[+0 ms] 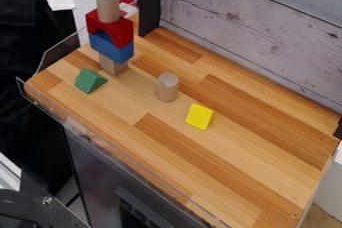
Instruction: Took the white cylinder from the red arch and put on the right side of the table
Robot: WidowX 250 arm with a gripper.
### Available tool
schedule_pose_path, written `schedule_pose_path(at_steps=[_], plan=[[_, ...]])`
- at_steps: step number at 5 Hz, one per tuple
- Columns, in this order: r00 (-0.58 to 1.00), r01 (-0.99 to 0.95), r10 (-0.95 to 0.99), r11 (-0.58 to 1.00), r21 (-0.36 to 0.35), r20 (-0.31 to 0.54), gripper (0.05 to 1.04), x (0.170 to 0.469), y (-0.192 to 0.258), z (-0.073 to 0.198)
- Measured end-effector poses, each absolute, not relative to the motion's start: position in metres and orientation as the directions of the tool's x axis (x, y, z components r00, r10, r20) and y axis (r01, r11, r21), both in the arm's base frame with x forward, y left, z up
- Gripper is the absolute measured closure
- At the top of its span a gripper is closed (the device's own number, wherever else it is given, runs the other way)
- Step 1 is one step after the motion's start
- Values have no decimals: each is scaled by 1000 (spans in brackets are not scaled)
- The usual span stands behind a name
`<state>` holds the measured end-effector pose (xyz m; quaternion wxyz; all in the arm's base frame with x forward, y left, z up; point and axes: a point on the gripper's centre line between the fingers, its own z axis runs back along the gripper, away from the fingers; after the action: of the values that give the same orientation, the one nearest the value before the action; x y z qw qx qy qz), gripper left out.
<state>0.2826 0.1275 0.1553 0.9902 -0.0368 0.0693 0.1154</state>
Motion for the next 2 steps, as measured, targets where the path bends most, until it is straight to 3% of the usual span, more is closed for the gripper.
schedule_pose_path(at_steps=[2], plan=[[953, -254, 238, 965, -62, -188, 84, 281, 127, 143]])
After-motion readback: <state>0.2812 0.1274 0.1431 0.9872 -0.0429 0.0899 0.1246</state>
